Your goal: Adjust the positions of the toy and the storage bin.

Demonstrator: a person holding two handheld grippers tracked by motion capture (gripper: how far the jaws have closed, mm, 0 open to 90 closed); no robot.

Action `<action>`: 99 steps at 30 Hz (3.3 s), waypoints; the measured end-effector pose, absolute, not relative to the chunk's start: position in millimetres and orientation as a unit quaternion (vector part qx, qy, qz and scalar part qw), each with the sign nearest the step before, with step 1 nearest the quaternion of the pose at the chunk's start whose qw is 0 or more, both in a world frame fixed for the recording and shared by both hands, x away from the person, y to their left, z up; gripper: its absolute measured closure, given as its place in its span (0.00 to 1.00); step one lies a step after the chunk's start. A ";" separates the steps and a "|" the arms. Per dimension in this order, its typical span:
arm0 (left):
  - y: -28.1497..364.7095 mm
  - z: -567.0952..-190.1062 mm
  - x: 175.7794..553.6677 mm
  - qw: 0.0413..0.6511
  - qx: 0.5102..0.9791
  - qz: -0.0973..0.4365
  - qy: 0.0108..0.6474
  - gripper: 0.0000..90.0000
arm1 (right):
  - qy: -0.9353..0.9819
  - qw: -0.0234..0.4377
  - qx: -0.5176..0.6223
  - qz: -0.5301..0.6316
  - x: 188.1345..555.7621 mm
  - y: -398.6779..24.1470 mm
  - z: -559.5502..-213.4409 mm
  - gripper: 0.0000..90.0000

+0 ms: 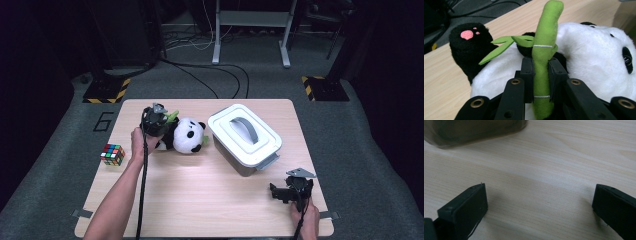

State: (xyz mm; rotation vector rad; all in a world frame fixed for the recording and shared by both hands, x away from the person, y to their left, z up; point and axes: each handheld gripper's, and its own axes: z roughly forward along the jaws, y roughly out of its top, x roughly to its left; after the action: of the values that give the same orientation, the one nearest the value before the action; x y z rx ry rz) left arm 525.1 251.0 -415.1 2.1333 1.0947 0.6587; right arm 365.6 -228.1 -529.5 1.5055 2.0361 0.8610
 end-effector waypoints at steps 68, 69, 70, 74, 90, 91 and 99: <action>333.8 -441.6 409.4 0.398 0.849 0.180 0.299 0.84 | 0.740 0.231 0.548 0.313 365.6 -228.1 -529.5 0.00; 332.3 -440.6 408.6 0.398 0.848 0.178 0.300 0.83 | 0.741 0.231 0.548 0.313 365.6 -228.1 -529.5 0.00; 331.4 -439.7 408.7 0.402 0.846 0.175 0.304 0.78 | 0.741 0.231 0.548 0.313 365.6 -228.1 -529.5 0.00; 331.2 -432.0 404.6 0.414 0.826 0.194 0.329 0.38 | 0.741 0.231 0.548 0.313 365.6 -228.1 -529.5 0.00; 366.8 -435.1 348.5 0.445 0.761 0.242 0.406 0.15 | 0.741 0.231 0.548 0.313 365.6 -228.1 -529.5 0.00; 366.8 -435.1 348.5 0.445 0.761 0.242 0.406 0.15 | 0.741 0.231 0.548 0.313 365.6 -228.1 -529.5 0.00; 380.8 -435.2 335.5 0.439 0.751 0.254 0.423 0.13 | 0.741 0.232 0.547 0.313 365.9 -227.8 -529.5 0.00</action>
State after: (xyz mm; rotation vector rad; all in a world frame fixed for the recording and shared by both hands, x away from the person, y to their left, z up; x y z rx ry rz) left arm 335.5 380.8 -435.2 1.8676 1.0502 0.6312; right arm 365.9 -227.8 -529.5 1.5041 2.0350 0.8593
